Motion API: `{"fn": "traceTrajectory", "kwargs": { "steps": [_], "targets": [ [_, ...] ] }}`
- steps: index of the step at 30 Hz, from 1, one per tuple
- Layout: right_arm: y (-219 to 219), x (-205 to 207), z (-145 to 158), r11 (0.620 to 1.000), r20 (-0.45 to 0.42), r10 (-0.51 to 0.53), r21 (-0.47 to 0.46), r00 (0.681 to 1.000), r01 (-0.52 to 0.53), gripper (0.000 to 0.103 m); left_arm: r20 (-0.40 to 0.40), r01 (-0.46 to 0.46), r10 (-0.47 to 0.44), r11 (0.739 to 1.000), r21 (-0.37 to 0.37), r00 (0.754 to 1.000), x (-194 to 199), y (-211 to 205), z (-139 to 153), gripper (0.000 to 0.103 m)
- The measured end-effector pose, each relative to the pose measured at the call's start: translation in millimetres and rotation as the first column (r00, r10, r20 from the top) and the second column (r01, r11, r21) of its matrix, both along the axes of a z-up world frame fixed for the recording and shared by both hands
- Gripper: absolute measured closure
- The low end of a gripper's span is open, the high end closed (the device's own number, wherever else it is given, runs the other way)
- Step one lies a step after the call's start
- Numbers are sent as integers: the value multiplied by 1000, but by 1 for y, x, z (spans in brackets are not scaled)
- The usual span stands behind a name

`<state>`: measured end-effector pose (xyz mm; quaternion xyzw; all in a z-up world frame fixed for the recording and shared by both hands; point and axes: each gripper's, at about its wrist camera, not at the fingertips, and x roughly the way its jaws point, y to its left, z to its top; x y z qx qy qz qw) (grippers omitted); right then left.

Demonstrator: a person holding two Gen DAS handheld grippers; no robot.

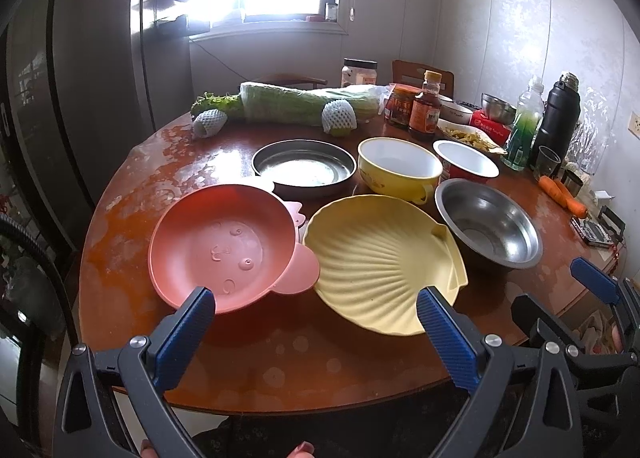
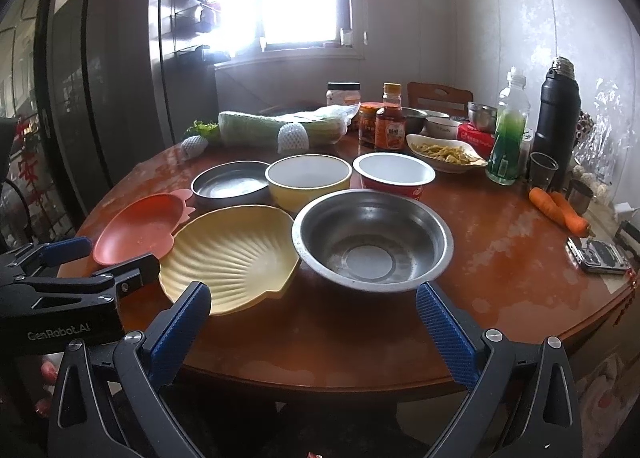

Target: Organize plates and bowls

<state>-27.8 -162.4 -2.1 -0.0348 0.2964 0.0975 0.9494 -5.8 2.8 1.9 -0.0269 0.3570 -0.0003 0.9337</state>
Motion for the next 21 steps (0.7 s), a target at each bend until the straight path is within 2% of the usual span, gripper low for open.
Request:
{"fn": "traceTrajectory", "kwargs": {
  "steps": [21],
  "targets": [
    [1,-1,-1,1000,12,-4,-15,1000,4,0,1,9,-9,1000,2,1000,-2,-5,1,1]
  ]
}}
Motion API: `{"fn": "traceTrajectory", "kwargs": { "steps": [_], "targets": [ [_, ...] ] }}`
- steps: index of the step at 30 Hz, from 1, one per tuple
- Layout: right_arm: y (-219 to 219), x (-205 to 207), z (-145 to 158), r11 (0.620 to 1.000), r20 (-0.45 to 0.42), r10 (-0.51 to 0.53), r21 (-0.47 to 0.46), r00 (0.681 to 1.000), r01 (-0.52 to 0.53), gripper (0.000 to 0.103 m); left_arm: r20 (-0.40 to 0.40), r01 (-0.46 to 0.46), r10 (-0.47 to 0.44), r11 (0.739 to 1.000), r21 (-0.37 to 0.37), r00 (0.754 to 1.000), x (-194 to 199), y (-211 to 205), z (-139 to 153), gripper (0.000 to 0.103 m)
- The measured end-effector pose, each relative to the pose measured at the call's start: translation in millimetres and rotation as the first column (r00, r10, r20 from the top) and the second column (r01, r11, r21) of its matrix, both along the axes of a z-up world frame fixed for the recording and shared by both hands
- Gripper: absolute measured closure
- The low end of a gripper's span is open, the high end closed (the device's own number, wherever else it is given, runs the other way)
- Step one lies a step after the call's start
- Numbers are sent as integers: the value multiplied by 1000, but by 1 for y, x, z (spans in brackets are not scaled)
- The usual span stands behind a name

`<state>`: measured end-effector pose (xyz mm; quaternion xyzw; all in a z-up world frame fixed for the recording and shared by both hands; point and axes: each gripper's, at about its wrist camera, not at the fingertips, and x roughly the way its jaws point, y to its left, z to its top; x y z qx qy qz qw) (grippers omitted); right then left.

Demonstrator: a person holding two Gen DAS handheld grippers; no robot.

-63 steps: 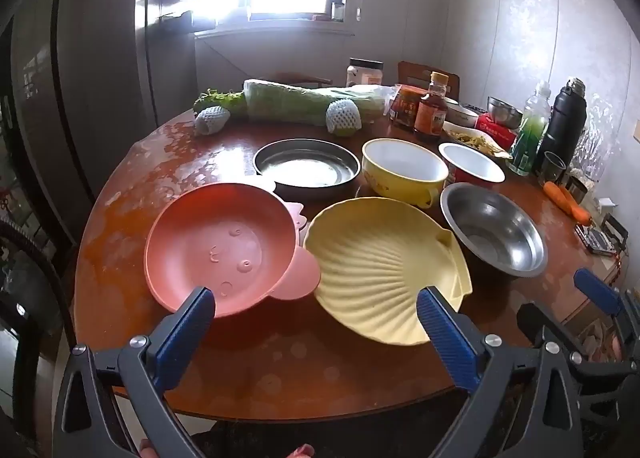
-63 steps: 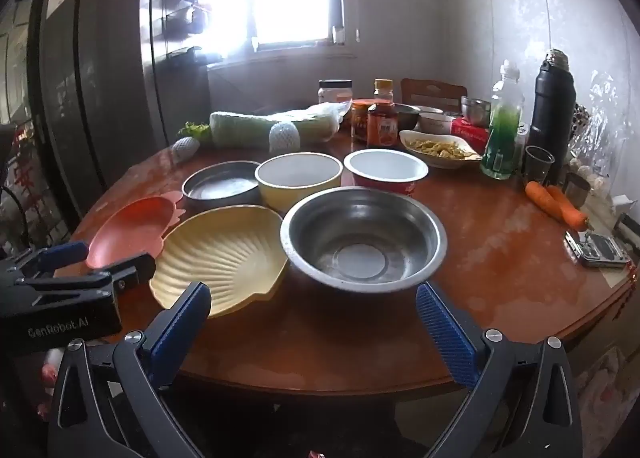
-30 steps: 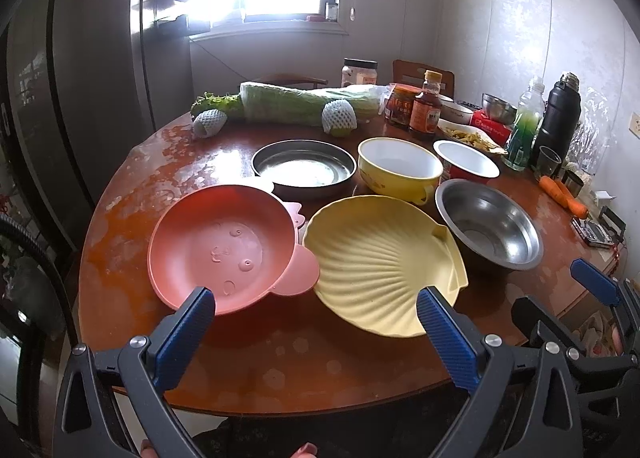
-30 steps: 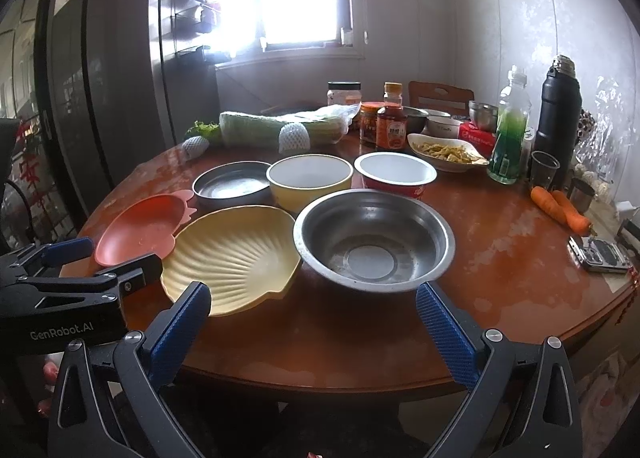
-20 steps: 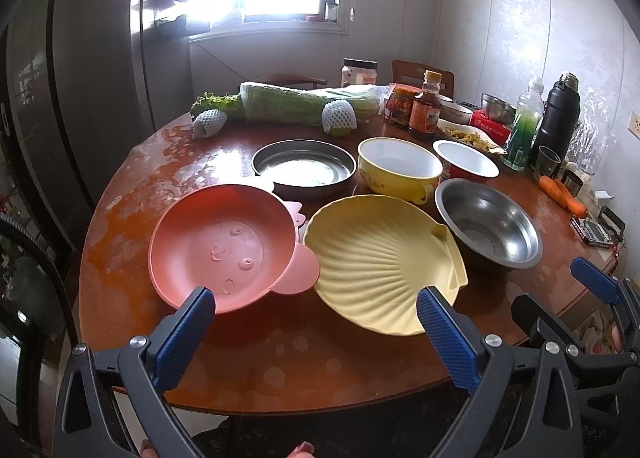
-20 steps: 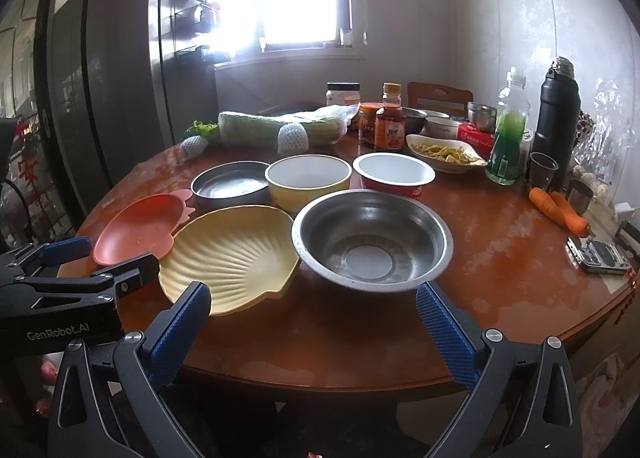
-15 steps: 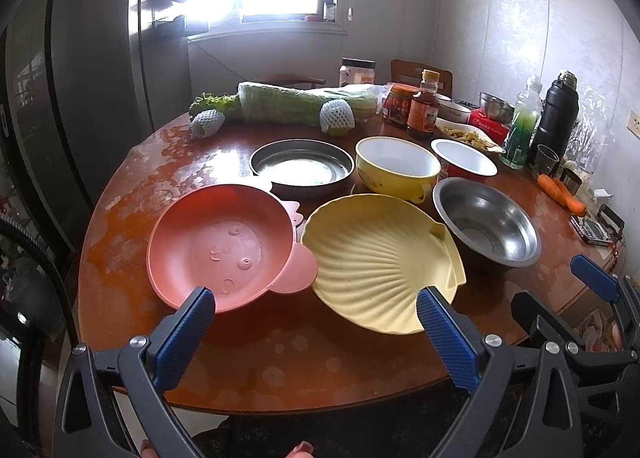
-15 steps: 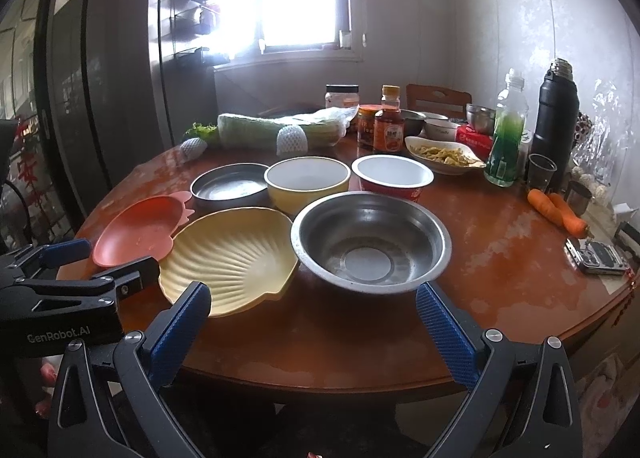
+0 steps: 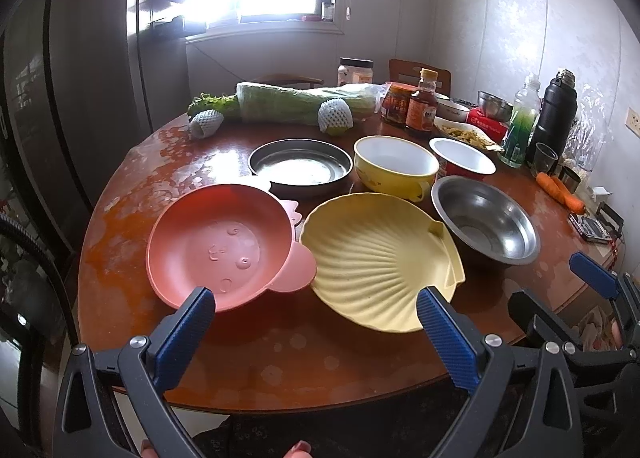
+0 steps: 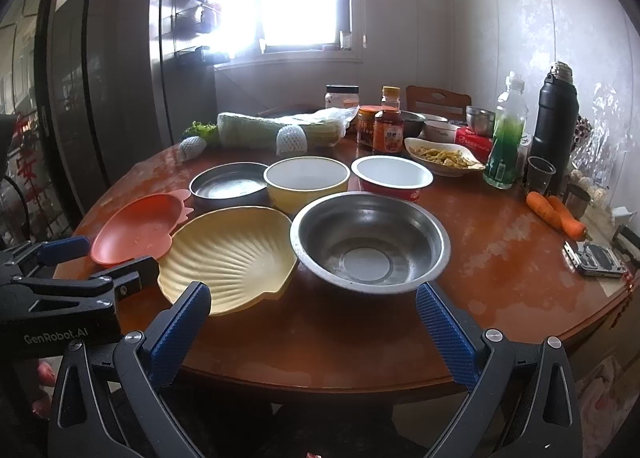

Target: Organize plates and bowls

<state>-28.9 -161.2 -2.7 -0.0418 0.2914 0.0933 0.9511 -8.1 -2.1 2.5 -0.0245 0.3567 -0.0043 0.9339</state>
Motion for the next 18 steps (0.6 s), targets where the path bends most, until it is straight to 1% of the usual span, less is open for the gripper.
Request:
{"fn": "traceTrajectory", "kwargs": {
  "steps": [13,18],
  "targets": [
    [9,2,-1,999,5,33,15,999,-33,1,-5,-10,10,1000,-20,1000,1,21,-2,1],
    [21,8,2,999,13,47,-9,999,-47,0,3,-40,40,999,-35,999,1,41,-1,1]
  ]
}}
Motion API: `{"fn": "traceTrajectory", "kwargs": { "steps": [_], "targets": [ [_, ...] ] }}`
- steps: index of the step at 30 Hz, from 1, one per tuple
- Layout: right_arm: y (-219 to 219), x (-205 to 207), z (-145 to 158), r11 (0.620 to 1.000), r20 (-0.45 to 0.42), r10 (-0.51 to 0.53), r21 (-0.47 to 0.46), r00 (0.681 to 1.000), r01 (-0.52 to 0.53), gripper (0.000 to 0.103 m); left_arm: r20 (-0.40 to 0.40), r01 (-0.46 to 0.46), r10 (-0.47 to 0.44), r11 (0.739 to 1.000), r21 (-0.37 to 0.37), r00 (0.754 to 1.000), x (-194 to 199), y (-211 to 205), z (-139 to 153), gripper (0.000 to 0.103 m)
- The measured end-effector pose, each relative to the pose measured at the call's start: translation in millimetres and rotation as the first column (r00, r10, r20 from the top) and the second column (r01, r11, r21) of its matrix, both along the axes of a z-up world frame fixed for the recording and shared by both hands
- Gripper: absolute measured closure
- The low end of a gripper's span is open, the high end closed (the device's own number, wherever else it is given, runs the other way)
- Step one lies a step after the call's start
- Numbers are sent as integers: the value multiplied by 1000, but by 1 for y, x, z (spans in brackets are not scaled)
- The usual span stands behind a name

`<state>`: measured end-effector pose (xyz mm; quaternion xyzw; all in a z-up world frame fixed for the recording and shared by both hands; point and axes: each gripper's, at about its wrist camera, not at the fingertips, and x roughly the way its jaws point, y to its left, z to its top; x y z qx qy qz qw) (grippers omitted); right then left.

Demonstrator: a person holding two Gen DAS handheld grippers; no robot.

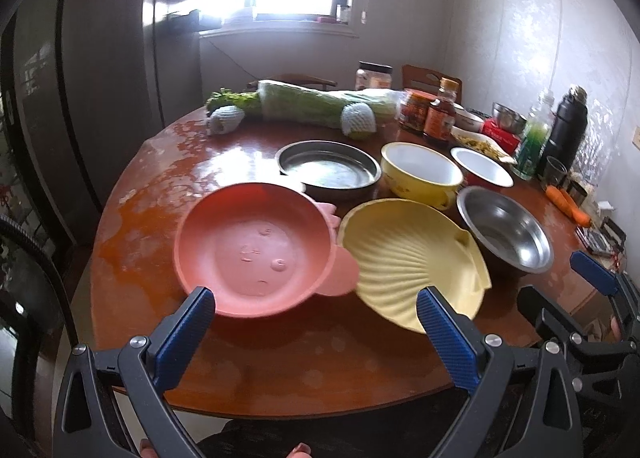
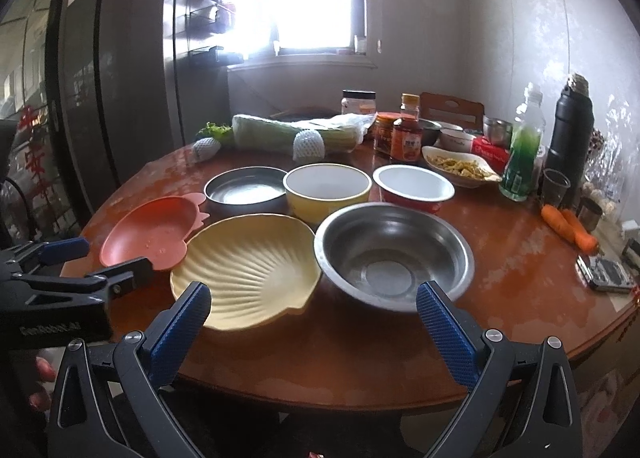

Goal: Organize plates and bowls
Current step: 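Move the left gripper to the pink bear-shaped bowl rim and close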

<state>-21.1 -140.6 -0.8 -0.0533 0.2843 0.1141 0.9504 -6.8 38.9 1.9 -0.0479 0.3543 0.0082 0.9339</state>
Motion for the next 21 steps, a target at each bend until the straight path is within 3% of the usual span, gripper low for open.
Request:
{"fn": "traceTrajectory", "kwargs": {
  "steps": [7,11,21],
  "targets": [
    [25,14,9,996,-5,87,32,996,-87,0,-2,-62,62,998,-21,998,1,40,1,1],
    [49,27,14,989,-11,148,-6,989,-148,0,-16,-99,98,995,-27,995,6,60,-1,1],
    [100,87,16,966,-90,257,-20,962,-259,1,-86,-150,148,988,-22,985,28,95,-17,1]
  ]
}}
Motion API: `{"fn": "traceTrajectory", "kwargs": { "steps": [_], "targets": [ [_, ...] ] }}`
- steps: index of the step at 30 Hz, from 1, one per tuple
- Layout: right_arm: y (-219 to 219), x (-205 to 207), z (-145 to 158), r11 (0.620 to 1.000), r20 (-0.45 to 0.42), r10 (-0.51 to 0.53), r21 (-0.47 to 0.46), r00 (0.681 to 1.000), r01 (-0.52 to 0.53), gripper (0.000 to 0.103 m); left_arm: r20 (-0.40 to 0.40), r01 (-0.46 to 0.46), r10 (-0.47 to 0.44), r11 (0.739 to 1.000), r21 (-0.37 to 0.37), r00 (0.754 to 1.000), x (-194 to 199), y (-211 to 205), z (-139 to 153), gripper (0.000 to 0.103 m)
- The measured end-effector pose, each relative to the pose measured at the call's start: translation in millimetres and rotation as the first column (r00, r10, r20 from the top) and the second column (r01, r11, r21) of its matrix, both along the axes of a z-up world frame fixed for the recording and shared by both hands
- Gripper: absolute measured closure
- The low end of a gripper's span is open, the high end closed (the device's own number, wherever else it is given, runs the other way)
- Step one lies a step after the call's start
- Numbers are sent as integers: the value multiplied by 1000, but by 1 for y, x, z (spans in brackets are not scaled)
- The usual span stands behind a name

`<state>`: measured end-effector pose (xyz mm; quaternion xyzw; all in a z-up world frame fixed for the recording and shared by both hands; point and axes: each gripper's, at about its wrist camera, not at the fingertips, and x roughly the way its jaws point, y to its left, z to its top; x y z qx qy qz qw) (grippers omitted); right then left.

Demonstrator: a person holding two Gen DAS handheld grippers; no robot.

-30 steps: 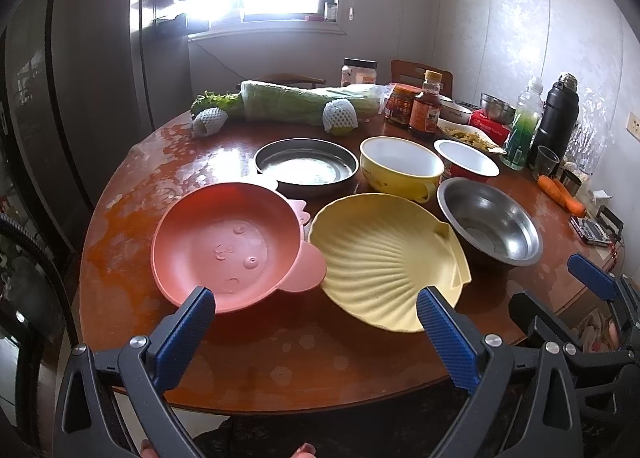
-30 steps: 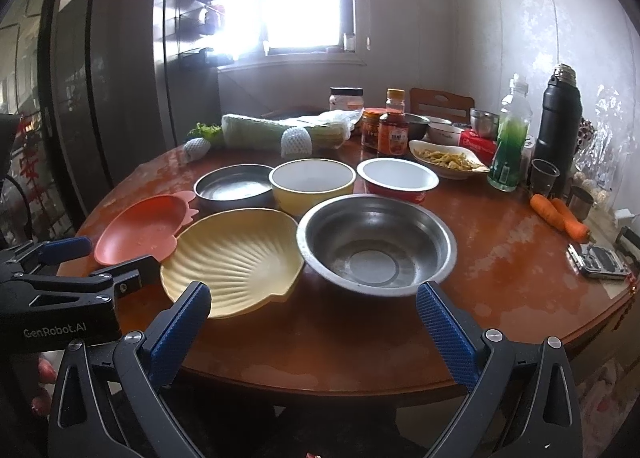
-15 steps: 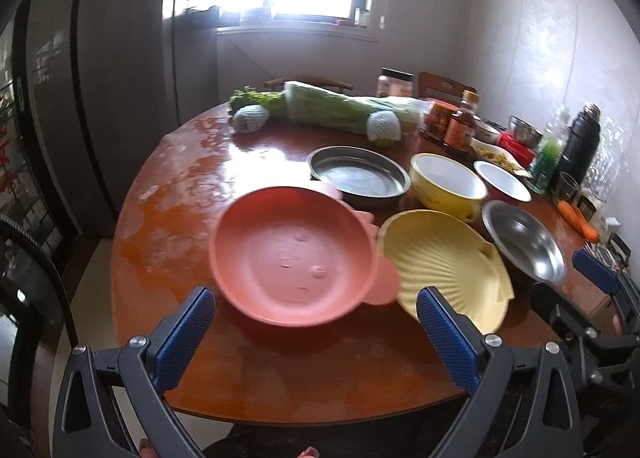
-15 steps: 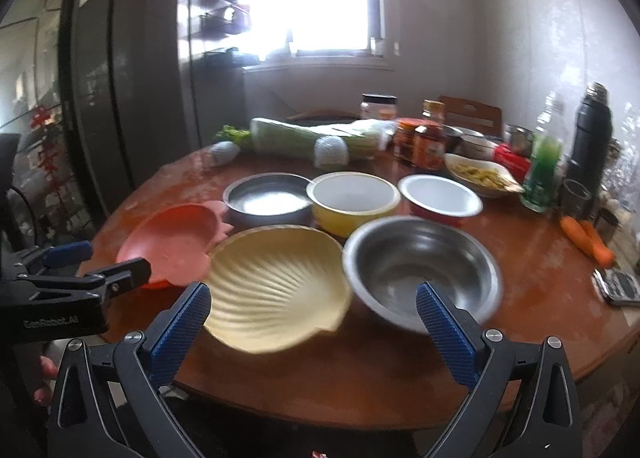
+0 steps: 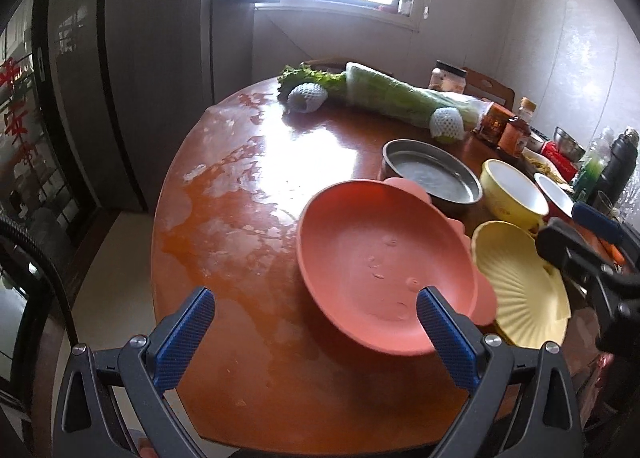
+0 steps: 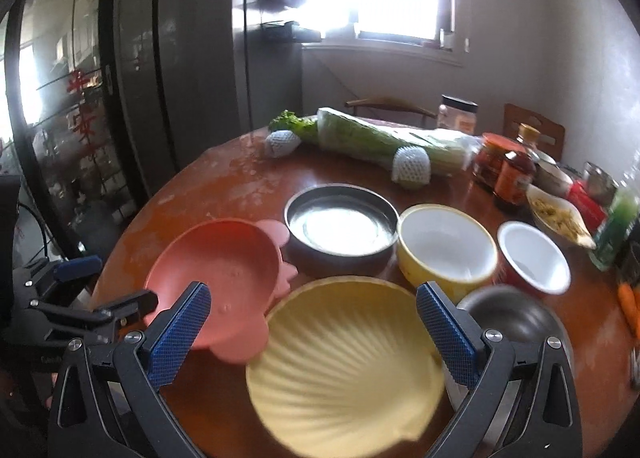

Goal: Organize plates and bowls
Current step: 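Move the left gripper to the pink bear-shaped bowl rim and close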

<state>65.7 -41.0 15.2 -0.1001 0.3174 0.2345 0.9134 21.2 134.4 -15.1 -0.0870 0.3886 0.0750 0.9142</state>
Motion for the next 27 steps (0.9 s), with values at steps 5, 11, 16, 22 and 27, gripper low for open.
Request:
{"fn": "traceTrajectory", "kwargs": {
  "steps": [5,11,16,22,27],
  "targets": [
    [13,21,-2,1000,-37,22,-3,999,-22,1,-35,6,-7,1000,-17,999,12,5,-5,1],
    [35,44,-17,995,-105,41,-91,994,-50,1,-73,7,-9,1000,-22,997,25,8,-7,2],
    [44,60,-27,991,-152,64,-105,986,-80,2,-101,11,-15,999,-39,995,35,11,-12,8],
    [55,68,-41,983,-223,112,-121,968,-141,29,-115,21,-25,999,-37,993,42,10,-15,20],
    [65,69,-53,972,-253,129,-161,959,-173,47,-126,34,-39,999,-39,991,46,8,-17,29]
  ]
}}
